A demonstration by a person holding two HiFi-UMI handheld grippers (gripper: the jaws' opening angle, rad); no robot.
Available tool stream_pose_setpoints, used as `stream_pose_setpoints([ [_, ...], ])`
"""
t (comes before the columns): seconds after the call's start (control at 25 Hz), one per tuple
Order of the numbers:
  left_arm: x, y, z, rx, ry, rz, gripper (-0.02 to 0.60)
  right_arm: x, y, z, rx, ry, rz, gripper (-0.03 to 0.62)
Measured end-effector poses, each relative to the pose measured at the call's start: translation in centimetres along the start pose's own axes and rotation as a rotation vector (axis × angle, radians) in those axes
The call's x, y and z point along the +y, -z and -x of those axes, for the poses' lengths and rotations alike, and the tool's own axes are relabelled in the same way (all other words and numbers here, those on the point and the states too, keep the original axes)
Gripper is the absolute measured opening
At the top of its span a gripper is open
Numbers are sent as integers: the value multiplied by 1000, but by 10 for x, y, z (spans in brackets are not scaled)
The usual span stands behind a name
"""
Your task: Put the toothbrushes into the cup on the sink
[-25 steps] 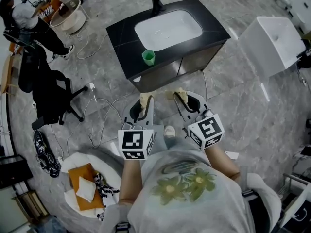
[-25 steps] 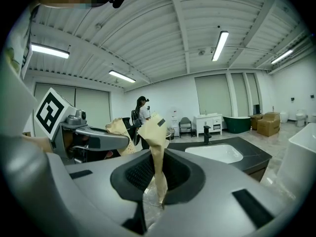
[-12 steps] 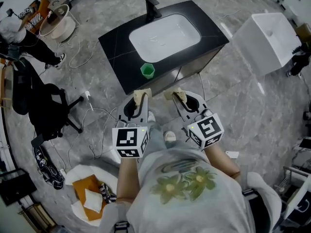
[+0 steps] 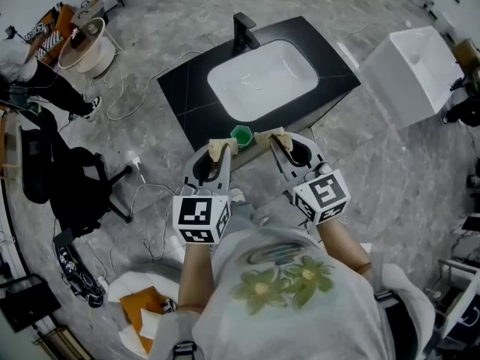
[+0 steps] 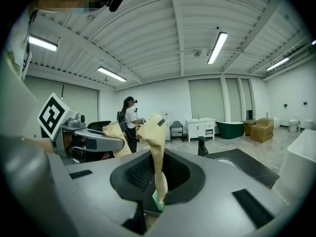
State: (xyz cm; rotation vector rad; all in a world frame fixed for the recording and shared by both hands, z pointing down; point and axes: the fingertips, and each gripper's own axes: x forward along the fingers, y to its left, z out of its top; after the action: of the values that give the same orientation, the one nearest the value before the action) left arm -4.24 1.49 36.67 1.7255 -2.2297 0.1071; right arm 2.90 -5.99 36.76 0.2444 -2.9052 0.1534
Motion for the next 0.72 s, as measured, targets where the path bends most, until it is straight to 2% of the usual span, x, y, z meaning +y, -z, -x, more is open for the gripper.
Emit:
stream_pose_setpoints([
  [0.28, 21, -8, -19, 10, 45, 1, 87, -8, -3, -29, 9, 31, -9, 58],
  [0.72, 38, 1, -35, 26, 92, 32, 87, -9, 10, -57, 38, 48, -32, 58],
])
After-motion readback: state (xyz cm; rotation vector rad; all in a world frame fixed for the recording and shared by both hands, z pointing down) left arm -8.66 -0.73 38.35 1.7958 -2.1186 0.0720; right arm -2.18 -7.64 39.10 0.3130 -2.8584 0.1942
